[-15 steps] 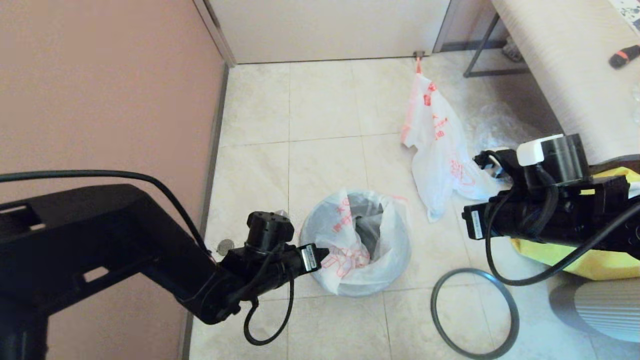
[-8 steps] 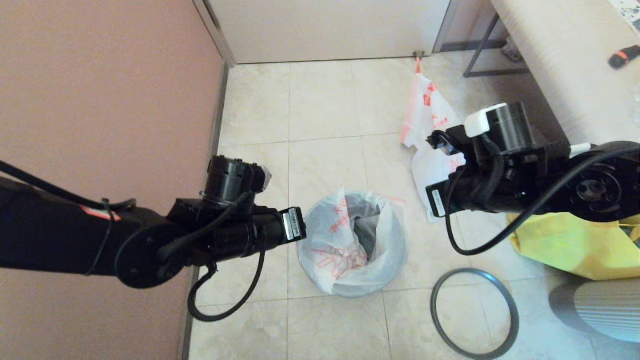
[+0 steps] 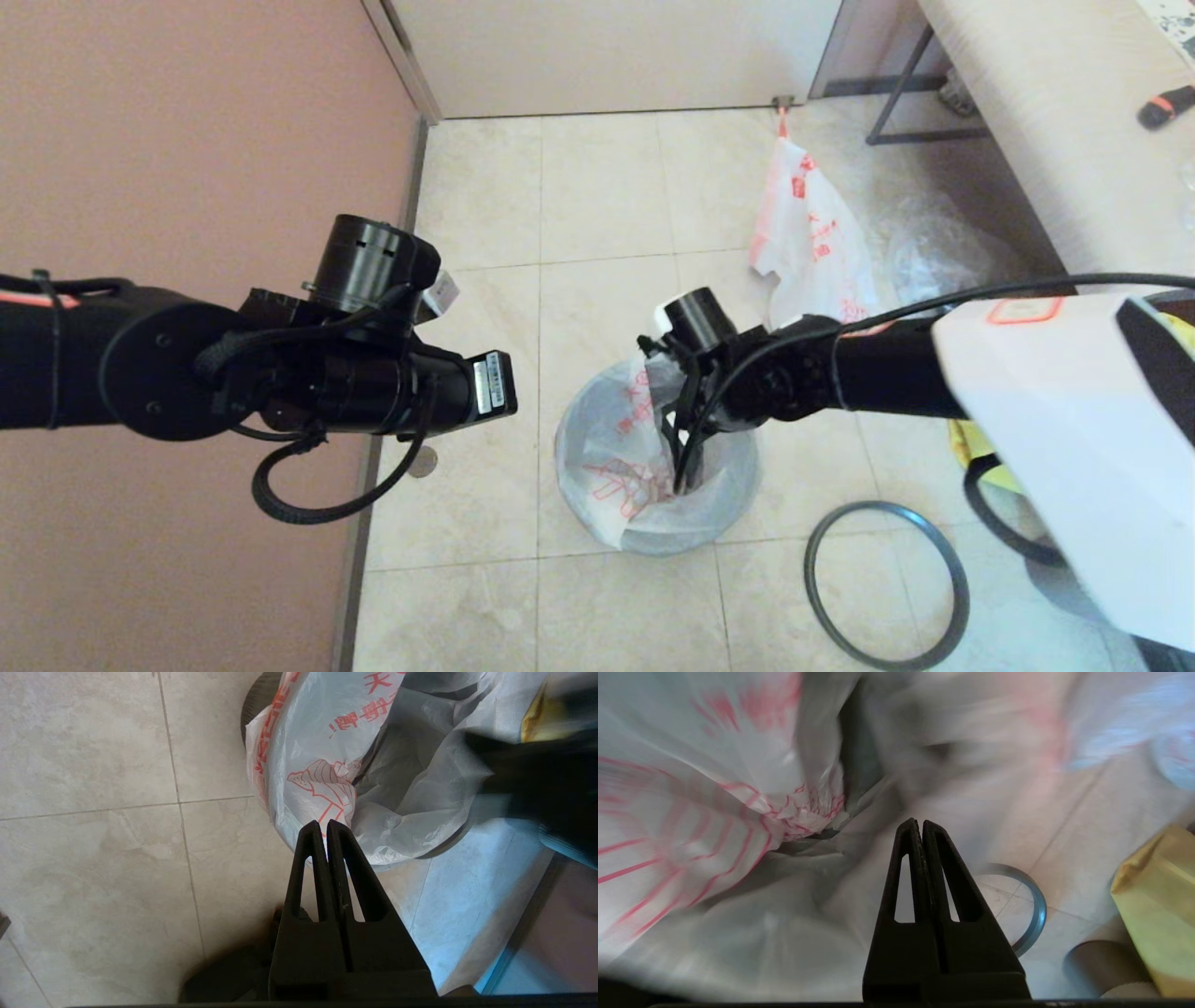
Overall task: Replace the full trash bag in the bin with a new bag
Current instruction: Put the new garbage bag on the trash can
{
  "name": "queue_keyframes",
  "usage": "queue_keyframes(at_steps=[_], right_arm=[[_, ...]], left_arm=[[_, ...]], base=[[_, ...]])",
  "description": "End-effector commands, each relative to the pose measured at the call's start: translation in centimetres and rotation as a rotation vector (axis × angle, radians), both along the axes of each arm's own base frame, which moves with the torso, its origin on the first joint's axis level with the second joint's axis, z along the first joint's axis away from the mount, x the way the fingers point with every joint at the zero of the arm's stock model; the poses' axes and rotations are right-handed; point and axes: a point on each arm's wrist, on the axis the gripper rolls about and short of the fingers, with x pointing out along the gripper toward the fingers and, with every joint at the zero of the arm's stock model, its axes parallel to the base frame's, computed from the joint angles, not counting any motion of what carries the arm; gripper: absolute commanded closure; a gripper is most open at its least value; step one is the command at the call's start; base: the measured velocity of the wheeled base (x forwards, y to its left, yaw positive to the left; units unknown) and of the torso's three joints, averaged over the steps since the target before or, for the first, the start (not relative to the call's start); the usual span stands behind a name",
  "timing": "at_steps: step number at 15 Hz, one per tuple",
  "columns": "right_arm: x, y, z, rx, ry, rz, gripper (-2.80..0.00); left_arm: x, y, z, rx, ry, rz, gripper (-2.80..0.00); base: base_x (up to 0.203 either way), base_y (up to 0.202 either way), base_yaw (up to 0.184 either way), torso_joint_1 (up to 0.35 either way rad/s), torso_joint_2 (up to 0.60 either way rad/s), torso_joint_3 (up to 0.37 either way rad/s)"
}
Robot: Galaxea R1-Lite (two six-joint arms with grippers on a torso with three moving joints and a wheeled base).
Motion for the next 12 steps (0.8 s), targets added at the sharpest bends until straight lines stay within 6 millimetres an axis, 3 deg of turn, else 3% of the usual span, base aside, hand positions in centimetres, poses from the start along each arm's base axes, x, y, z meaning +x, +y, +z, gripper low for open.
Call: queue_keyframes(at_steps=[1, 3, 7, 9, 12], right_arm=[[1.6, 1.8, -7.9, -0.100, 0.090, 0.014, 0.00], [2.8, 2.1, -12.1, -0.136, 0.094, 0.021, 0.00], [6.6, 0.7, -16.0, -0.011, -0.029, 0.075, 0.00], [7.0, 0.2, -17.5, -0.022, -0.007, 0.093, 0.00], [7.0, 0.4, -17.7, 0.001, -0.014, 0.115, 0.00]], left_arm=[[0.0, 0.1, 0.1, -0.004, -0.001, 0.005, 0.00], [0.0, -0.1, -0.1, -0.007, 0.005, -0.004, 0.00], [0.0, -0.5, 0.4, -0.114, -0.105, 0.016, 0.00], [-0.1, -0.6, 0.3, -0.143, -0.155, 0.013, 0.00], [-0.6, -0.6, 0.7, -0.167, -0.187, 0.004, 0.00]], base=[[0.000, 0.000, 0.000, 0.000, 0.00, 0.000], [0.000, 0.000, 0.000, 0.000, 0.00, 0.000], [0.000, 0.000, 0.000, 0.000, 0.00, 0.000], [0.000, 0.000, 0.000, 0.000, 0.00, 0.000], [0.000, 0.000, 0.000, 0.000, 0.00, 0.000]])
